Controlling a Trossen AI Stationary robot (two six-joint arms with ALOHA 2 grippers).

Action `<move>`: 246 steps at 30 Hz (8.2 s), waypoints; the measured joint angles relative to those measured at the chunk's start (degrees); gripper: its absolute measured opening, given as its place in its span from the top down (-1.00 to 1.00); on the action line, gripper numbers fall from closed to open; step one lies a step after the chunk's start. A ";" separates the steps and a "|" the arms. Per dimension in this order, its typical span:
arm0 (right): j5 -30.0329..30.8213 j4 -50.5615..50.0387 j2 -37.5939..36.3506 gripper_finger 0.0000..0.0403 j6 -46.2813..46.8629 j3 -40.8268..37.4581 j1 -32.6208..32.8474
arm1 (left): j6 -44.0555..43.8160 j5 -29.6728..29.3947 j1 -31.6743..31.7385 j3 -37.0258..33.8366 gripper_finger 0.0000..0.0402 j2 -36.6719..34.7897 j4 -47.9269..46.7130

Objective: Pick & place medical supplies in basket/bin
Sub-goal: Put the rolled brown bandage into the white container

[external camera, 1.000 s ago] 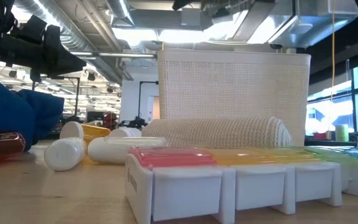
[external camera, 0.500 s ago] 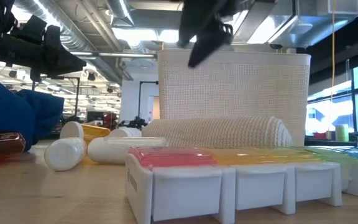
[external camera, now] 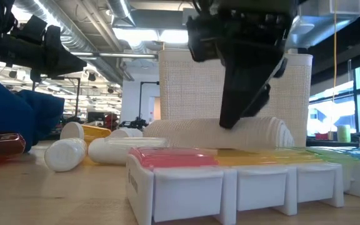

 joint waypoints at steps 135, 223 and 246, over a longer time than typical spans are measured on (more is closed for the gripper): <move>15.93 -24.25 -24.11 -0.48 -16.49 27.71 -18.40 | 0.02 -4.44 0.00 0.00 0.45 0.01 -0.56; -8.00 -48.47 7.54 0.28 61.89 27.65 20.50 | 6.05 -4.50 0.00 0.01 0.45 0.00 -0.57; -8.15 -35.77 7.71 -0.49 84.83 20.81 25.08 | 6.03 -4.52 0.01 0.00 0.45 0.01 -0.57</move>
